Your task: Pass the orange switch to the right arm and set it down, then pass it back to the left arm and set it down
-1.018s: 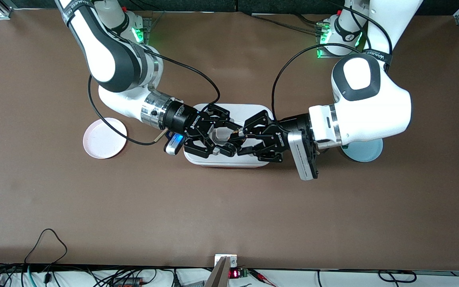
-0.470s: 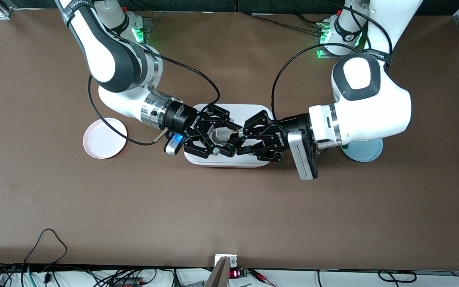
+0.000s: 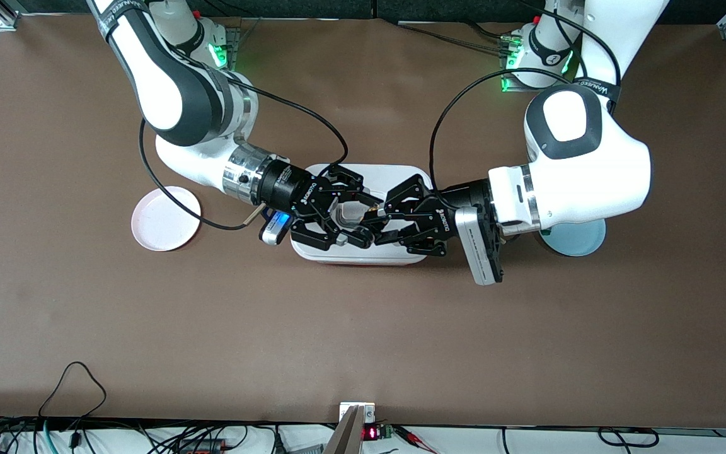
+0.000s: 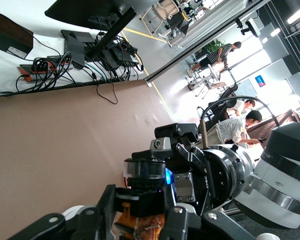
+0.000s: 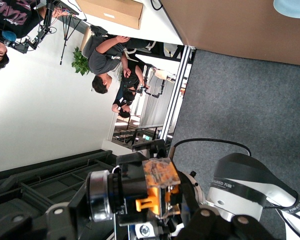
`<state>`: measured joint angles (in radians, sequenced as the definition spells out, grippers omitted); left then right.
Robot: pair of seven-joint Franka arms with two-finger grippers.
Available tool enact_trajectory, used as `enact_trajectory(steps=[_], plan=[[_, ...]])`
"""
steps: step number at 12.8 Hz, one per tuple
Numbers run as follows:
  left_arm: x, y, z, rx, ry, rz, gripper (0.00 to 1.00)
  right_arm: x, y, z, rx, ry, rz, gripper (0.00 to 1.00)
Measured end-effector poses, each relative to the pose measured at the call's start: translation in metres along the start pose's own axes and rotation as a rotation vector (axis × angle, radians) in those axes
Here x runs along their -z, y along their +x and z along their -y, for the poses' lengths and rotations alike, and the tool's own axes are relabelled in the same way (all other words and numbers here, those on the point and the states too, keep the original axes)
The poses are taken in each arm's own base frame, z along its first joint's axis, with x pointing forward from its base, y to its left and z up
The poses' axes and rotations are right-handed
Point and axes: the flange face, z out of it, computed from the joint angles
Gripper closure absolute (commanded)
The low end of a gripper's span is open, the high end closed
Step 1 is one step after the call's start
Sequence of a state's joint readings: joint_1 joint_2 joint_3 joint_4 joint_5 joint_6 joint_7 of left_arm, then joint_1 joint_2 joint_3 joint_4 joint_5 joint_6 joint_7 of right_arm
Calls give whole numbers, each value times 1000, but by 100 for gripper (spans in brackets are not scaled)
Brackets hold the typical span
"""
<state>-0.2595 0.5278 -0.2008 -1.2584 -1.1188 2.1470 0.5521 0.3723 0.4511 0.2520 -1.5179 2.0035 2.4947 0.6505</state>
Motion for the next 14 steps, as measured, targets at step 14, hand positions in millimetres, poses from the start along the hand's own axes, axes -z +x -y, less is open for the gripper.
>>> enact_trajectory(steps=[14], plan=[[1, 1, -1, 10, -3, 2, 88, 0, -2, 0, -6, 0, 1, 75]])
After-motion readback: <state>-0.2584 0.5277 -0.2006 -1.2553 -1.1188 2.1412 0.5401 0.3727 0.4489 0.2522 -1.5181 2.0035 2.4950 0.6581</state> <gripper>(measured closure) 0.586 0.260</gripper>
